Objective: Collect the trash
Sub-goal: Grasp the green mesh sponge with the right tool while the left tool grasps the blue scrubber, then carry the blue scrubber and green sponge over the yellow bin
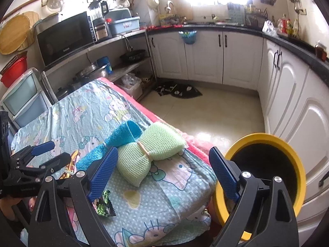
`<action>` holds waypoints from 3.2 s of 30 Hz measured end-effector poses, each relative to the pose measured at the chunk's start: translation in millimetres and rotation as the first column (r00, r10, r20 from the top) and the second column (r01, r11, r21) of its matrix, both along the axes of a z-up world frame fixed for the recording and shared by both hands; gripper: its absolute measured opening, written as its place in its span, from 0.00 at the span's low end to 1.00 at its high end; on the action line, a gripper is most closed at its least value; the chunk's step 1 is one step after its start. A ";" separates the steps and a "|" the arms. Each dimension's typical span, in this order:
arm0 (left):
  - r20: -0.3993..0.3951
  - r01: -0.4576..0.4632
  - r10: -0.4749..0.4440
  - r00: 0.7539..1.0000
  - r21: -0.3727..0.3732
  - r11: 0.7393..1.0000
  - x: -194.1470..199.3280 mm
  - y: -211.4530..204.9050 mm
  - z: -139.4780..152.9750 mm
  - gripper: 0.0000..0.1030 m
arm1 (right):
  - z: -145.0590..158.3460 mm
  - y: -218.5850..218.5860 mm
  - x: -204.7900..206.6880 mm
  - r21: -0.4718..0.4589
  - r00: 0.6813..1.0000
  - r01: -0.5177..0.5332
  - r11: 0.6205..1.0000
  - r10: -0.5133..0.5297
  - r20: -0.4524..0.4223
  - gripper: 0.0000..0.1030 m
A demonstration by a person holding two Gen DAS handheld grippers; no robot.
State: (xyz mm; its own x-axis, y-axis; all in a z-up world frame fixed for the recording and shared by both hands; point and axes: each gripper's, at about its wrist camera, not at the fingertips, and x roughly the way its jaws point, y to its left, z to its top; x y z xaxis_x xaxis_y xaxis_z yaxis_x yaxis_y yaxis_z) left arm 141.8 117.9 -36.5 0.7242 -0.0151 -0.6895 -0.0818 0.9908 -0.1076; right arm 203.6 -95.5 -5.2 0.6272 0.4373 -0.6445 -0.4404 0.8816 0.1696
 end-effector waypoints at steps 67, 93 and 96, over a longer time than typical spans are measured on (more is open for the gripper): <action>-0.046 0.187 -0.194 0.980 -0.124 0.975 42.4 -58.8 -4.0 0.13 | -23.9 -61.5 20.4 0.195 0.984 0.085 0.977 -0.052 -0.169 0.42; 0.031 0.312 -0.311 0.950 -0.176 0.934 70.1 -154.7 17.4 0.13 | 8.2 -170.1 -5.7 0.158 0.964 0.264 0.951 -0.263 -0.031 0.42; 0.035 0.326 -0.325 0.945 -0.184 0.927 74.6 -165.6 18.4 0.13 | 9.4 -181.9 -6.7 0.165 0.957 0.289 0.943 -0.289 -0.023 0.42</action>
State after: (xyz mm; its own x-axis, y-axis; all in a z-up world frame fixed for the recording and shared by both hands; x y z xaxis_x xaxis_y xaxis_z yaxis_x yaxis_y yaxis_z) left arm 216.4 -47.6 -18.0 0.6608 -0.3771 -0.6489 0.2428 0.9255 -0.2906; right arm 196.9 -277.4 4.3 0.7436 0.3368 -0.5775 -0.1711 0.9309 0.3227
